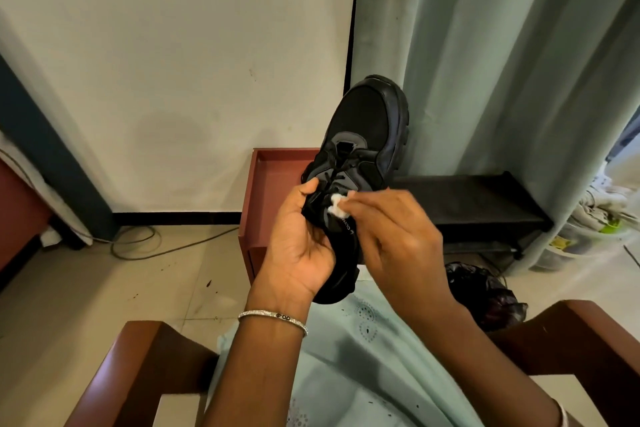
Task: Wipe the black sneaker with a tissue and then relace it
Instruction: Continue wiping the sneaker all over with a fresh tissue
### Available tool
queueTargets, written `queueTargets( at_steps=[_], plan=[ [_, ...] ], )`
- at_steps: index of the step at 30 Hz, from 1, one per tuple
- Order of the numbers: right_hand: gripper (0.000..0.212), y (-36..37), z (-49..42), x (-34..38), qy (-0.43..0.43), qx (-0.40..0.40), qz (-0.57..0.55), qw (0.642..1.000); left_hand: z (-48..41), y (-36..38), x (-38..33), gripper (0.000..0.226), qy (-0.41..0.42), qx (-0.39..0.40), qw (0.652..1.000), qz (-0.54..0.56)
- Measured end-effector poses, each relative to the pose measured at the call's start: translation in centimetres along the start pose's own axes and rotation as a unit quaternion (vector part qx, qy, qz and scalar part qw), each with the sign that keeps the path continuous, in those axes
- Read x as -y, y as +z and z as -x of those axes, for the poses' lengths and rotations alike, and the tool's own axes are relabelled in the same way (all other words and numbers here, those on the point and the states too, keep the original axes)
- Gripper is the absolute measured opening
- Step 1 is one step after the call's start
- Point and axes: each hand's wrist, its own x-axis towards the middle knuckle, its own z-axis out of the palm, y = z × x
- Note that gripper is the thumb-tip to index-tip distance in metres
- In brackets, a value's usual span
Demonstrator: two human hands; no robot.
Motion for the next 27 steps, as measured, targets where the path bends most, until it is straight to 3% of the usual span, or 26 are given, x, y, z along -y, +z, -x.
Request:
queueTargets(
  at_steps=[4, 10, 17, 22, 27],
  plan=[
    [0.016, -0.2, -0.5, -0.1, 0.017, -0.025, 0.01, 0.999, 0.3, 0.4, 0.5, 0.034, -0.004, 0.008, 1.0, -0.002],
    [0.022, -0.1, 2.0, 2.2, 0.006, 0.019, -0.032, 0.999, -0.2, 0.2, -0.2, 0.038, -0.025, -0.026, 0.999, -0.023],
    [0.015, 0.3, -1.3, -1.0, 0.037, -0.052, 0.037, 0.997, 0.5, 0.8, 0.6, 0.031, 0.004, -0.012, 1.0, -0.015],
    [0.026, 0.5, 1.6, 2.1, 0.043, -0.003, -0.031, 0.999, -0.3, 0.0, -0.2, 0.03, -0.008, -0.044, 0.999, -0.009],
    [0.02, 0.6, 1.6, 1.3, 0.025, 0.009, -0.001, 1.0, -0.5, -0.1, -0.1, 0.032, -0.015, -0.043, 0.999, -0.008]
  ],
)
